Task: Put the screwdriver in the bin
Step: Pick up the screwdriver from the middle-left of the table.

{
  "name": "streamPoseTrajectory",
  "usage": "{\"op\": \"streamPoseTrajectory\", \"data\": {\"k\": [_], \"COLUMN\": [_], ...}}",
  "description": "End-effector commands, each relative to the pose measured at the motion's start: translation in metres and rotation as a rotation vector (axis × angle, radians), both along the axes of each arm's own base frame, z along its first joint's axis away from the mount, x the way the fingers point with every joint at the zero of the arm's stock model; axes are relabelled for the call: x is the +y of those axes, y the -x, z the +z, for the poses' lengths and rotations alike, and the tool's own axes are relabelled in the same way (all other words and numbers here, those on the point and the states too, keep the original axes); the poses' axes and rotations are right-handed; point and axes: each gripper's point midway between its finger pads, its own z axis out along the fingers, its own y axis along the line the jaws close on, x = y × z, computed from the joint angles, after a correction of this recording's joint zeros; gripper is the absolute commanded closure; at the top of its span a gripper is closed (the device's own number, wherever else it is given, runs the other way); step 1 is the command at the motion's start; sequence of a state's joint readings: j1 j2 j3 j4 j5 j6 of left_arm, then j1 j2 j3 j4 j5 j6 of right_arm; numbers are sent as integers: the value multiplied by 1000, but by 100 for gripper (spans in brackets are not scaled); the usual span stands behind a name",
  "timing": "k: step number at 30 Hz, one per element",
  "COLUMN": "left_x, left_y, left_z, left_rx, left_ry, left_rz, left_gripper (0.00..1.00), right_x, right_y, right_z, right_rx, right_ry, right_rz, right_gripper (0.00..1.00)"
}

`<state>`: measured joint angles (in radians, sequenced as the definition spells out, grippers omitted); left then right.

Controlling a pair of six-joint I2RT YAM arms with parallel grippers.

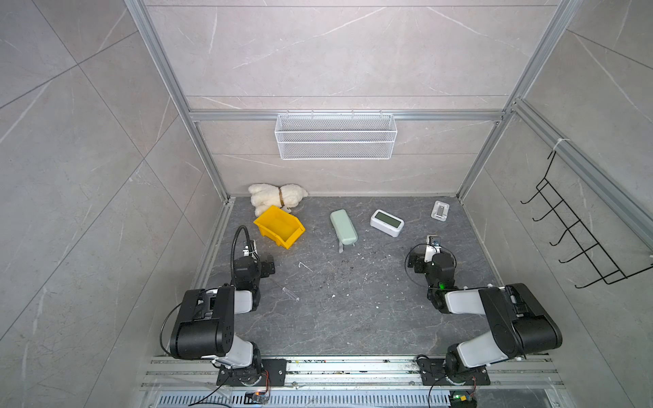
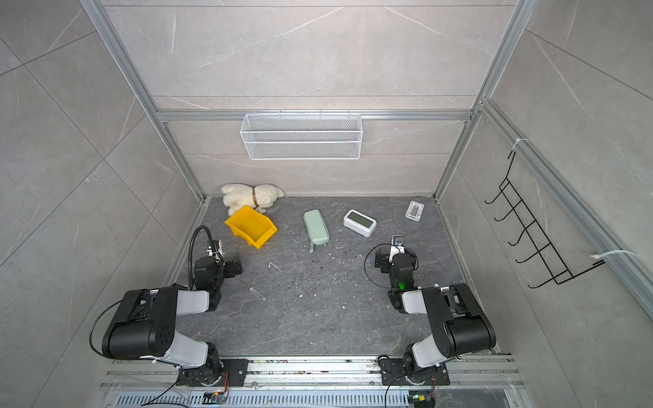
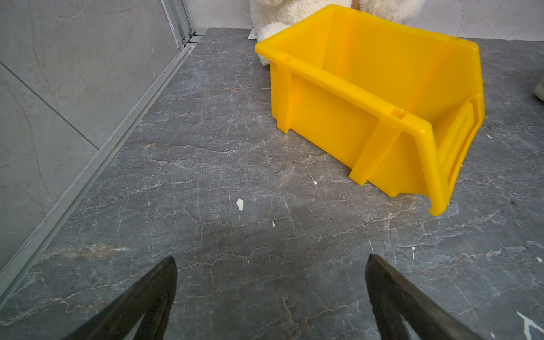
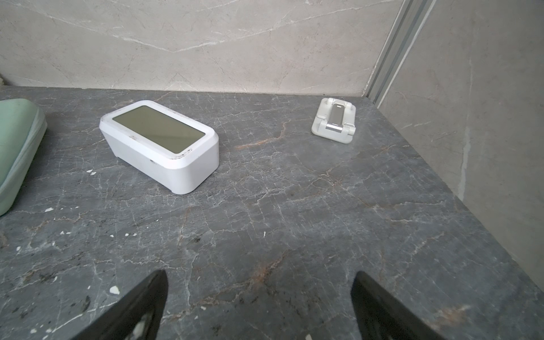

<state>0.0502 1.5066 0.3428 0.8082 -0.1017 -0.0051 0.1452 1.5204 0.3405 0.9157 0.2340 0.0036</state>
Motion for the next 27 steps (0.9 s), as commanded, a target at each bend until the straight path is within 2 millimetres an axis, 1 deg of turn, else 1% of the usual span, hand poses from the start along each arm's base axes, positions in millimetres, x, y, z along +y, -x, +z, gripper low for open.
{"op": "streamPoseTrajectory", "data": {"k": [1,3,5,8,11,12,15,17,19,21,24,27], "left_x": [2,8,15,14,15,13,4,-8,-29,-48,-70,-87], "left_y": [-9,-7,-3,3,9,11,24,34,42,52,73,98], "left_z": [18,19,23,39,64,75,102,113,125,136,144,141], "left_rx": [-68,-78,-98,-116,-106,-111,-109,-91,-70,-39,40,139], "left_ry": [12,9,7,-21,-55,-66,-69,-41,-37,-33,32,105], "left_rz": [12,51,92,107,163,177,224,233,205,188,191,225], "left_gripper": [0,0,0,0,0,0,0,0,0,0,0,0], "right_x": [1,0,-3,-3,2,4,14,24,36,52,83,115], "right_y": [-1,0,3,10,13,15,19,21,25,28,42,60], "right_z": [1,2,8,19,40,47,73,93,111,124,141,151], "right_rx": [0,-7,-41,-59,-64,-65,-96,-110,-142,-150,-144,-119], "right_ry": [-12,-8,-11,-11,-6,-5,5,2,-22,-37,-53,-61], "right_rz": [7,-2,-17,-11,26,40,104,164,221,294,434,571], "right_gripper": [1,1,1,1,1,1,1,1,1,1,1,1]}}
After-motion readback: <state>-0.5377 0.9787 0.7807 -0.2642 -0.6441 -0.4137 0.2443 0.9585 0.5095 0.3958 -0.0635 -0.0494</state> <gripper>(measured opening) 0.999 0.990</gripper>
